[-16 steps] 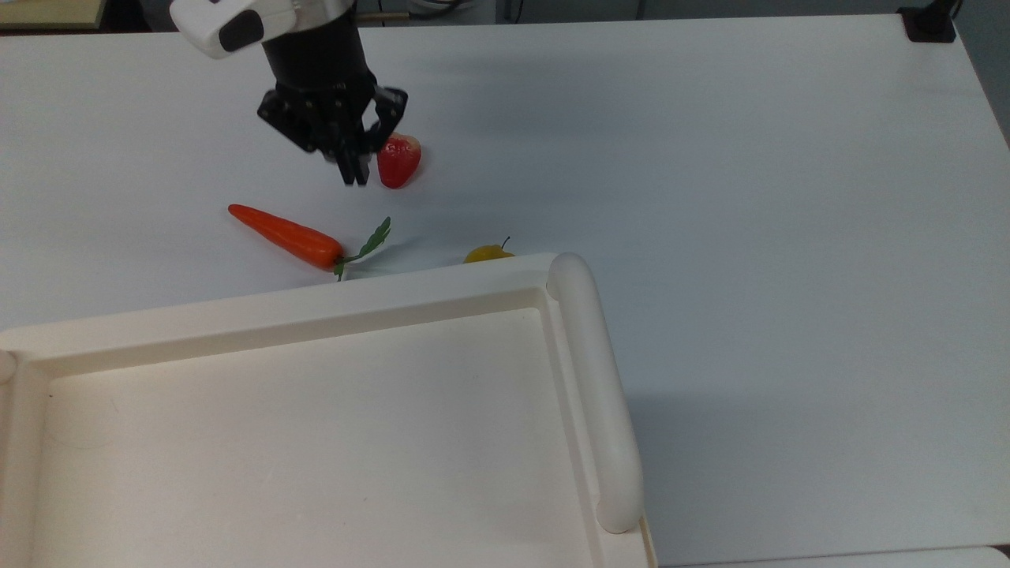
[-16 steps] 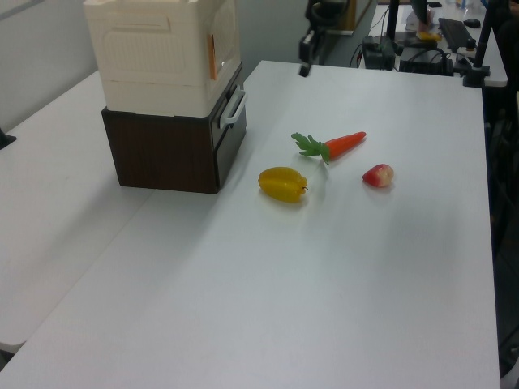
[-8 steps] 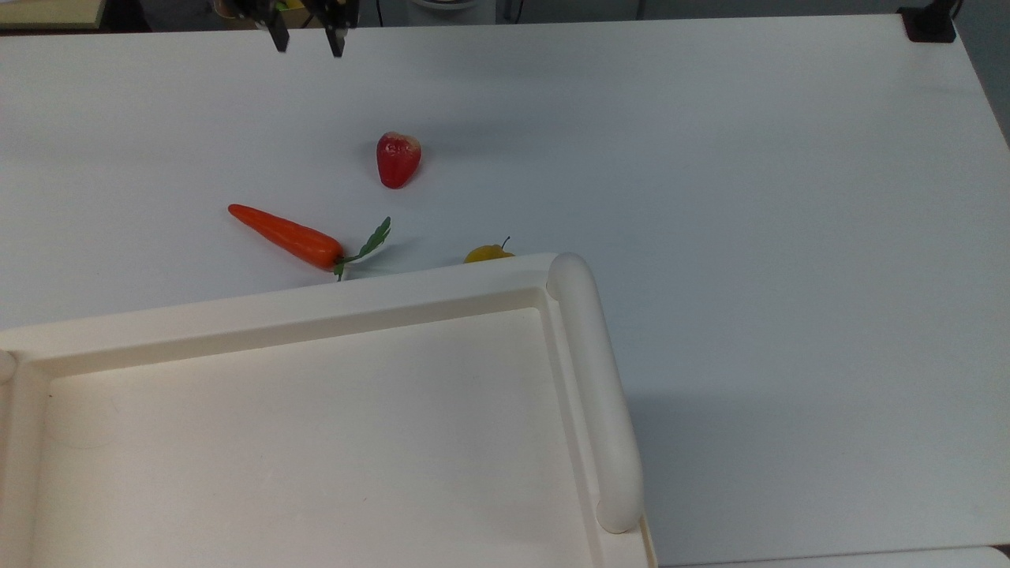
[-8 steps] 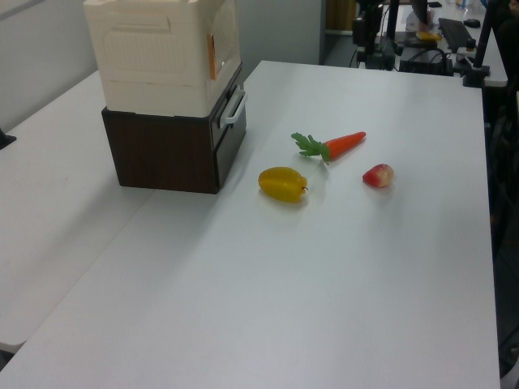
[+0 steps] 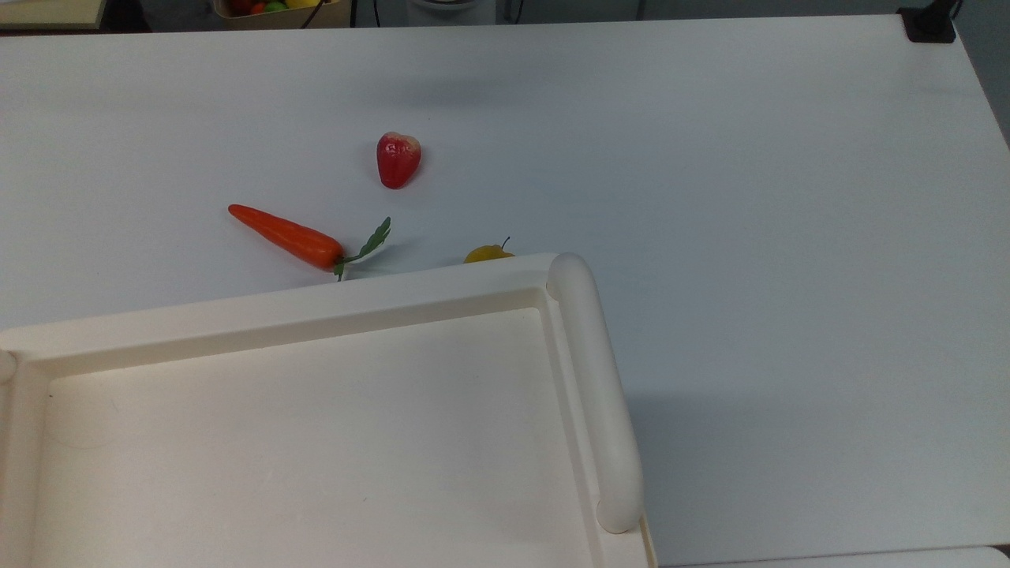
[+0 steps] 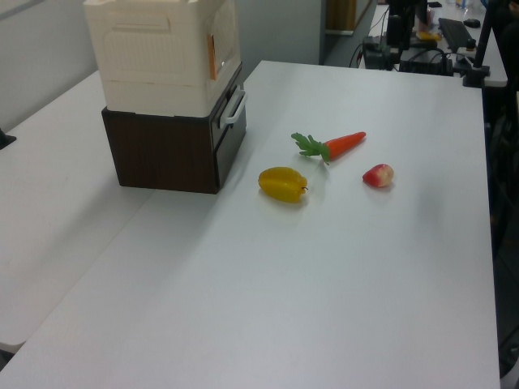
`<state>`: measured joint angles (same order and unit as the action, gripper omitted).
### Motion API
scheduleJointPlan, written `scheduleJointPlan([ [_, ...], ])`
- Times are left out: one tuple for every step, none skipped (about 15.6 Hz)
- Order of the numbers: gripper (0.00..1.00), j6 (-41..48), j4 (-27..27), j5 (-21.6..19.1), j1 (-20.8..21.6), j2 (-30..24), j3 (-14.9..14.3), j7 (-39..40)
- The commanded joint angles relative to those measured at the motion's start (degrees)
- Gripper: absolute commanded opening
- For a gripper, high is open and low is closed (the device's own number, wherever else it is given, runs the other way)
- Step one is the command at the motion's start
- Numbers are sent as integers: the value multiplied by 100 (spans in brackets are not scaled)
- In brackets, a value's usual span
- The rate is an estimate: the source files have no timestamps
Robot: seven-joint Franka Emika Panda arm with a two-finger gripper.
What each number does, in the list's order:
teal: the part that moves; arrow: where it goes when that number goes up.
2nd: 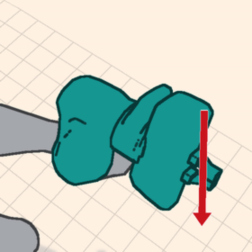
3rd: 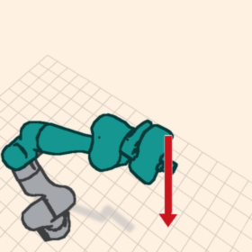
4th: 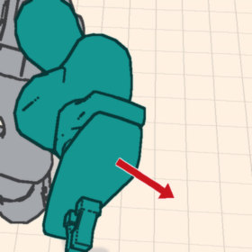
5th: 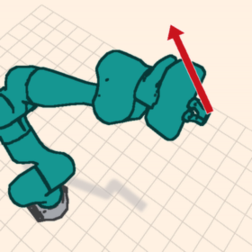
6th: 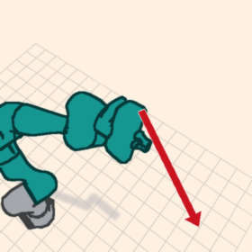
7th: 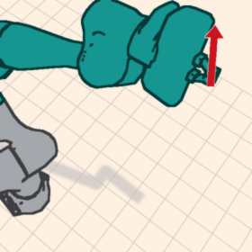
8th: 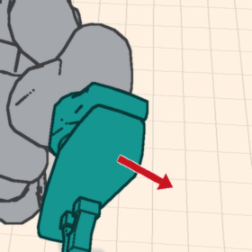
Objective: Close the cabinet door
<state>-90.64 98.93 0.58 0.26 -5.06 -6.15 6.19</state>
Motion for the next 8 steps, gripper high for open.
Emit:
scheduleJointPlan([
  [100, 89, 127, -14, -105, -145, -36, 286],
  [100, 177, 48, -14, -114, -110, -36, 286],
  [100, 187, 30, -14, -122, -101, -36, 286],
  [100, 161, 21, -14, -122, -83, -36, 286],
  [100, 152, 3, -5, -122, -83, -44, 278],
  [100, 178, -66, -5, -122, -57, -44, 277],
  [100, 178, -111, -5, -131, -13, -53, 269],
  [100, 187, -146, -5, -131, 13, -53, 251],
])
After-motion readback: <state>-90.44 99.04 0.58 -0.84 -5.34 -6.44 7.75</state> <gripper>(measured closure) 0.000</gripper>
